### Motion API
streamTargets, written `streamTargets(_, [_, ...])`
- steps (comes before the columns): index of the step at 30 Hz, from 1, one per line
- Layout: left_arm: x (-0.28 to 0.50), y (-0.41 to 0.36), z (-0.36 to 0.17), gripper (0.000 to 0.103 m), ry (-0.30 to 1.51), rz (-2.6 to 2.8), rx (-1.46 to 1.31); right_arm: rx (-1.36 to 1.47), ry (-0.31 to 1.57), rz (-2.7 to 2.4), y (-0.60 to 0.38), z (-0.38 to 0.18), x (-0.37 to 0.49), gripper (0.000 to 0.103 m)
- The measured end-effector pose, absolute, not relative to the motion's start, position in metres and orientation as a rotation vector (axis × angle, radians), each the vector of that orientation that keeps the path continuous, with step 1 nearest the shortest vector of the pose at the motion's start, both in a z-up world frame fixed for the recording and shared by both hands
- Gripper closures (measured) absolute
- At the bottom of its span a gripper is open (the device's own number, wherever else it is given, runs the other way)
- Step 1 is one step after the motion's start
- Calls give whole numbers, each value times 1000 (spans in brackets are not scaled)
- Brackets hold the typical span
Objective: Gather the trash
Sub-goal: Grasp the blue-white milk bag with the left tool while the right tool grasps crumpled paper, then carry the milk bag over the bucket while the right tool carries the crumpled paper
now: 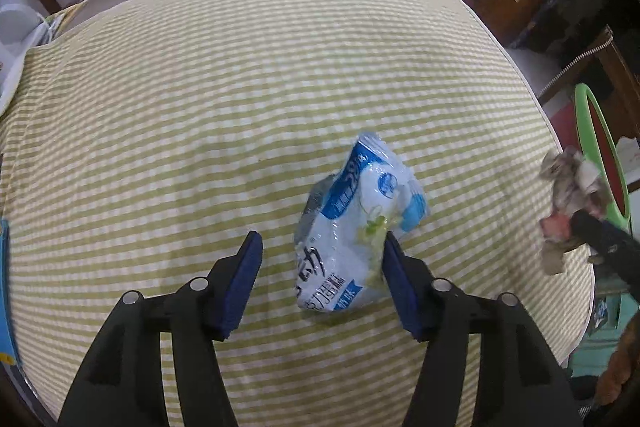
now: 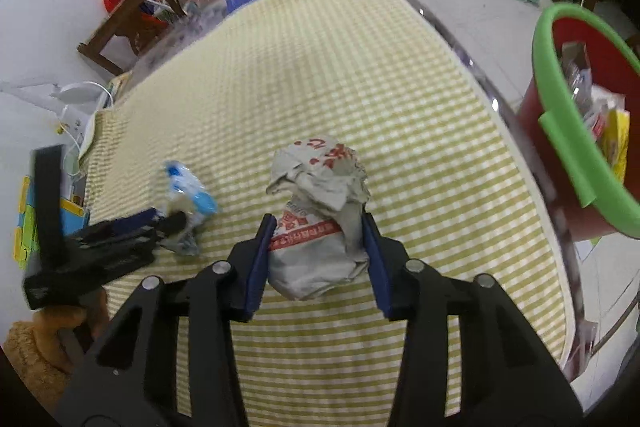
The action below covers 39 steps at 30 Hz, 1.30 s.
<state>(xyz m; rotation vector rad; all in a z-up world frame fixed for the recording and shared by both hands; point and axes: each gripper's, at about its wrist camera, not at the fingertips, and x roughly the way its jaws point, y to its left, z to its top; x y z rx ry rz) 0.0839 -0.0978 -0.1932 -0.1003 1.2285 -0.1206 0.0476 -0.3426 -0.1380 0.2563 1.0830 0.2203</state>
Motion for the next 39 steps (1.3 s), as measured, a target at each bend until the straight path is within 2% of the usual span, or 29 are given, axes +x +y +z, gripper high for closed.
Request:
streamTargets(2, [84, -105, -192, 73, 1226, -148, -112, 247, 1051, 221, -339, -127, 43, 61])
streamTargets(3, [83, -109, -189, 77, 1219, -155, -107, 244, 1038, 221, -340, -123, 41, 61])
streamTargets(11, [67, -123, -152, 79, 1108, -181, -69, 227, 926, 199, -347, -87, 26, 61])
streamTargets(22, [55, -164, -88, 79, 937, -247, -6, 256, 856, 162, -377, -67, 19, 61])
streamTargets(39, [64, -223, -71, 79, 900, -289, 11, 275, 819, 116, -442, -56, 16, 61])
